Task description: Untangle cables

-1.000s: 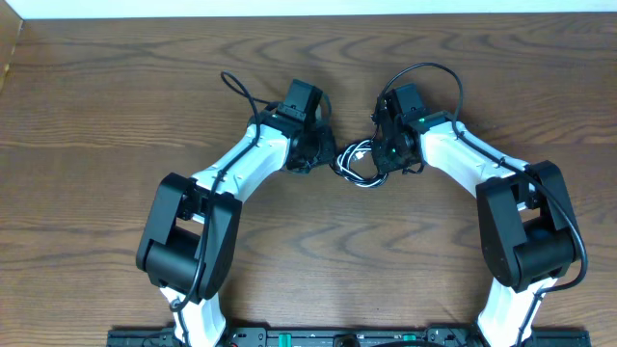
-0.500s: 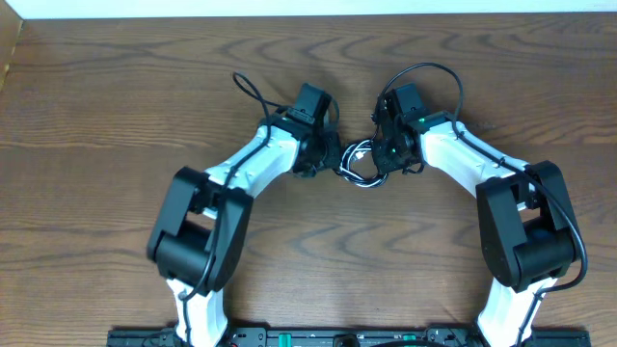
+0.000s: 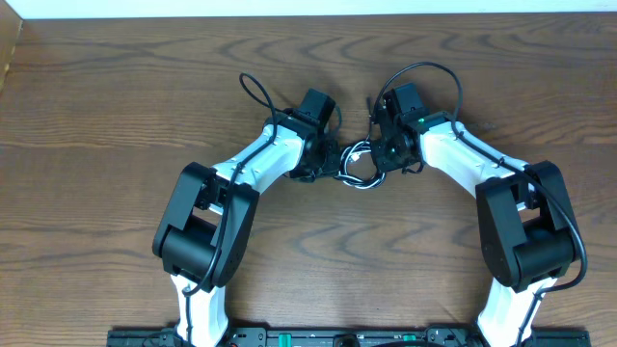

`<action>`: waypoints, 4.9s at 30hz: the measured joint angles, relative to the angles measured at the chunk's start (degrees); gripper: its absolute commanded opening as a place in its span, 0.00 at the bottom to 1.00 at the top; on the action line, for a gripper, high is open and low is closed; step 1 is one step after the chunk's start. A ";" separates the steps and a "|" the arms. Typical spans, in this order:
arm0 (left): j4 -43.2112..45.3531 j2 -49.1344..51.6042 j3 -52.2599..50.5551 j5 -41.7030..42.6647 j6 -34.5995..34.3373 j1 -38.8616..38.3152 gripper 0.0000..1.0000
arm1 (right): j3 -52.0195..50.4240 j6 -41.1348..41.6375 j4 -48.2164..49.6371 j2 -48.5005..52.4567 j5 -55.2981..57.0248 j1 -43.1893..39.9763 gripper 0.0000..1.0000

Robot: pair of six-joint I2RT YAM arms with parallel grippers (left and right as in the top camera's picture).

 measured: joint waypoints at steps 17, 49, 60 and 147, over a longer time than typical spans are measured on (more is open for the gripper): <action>-5.73 -0.31 0.55 -5.66 2.67 -0.11 0.36 | -0.09 -1.73 0.90 0.00 0.11 0.46 0.51; -22.29 -0.31 0.66 -16.13 9.64 9.35 0.52 | -2.49 2.23 3.41 -1.11 6.62 0.57 0.50; -25.79 -1.51 8.13 -13.84 9.81 11.23 0.55 | -1.75 2.45 1.05 -8.39 0.15 0.22 0.54; -25.51 -2.51 5.68 -13.57 9.46 16.48 0.62 | -2.08 19.67 21.46 -2.36 -16.68 9.33 0.47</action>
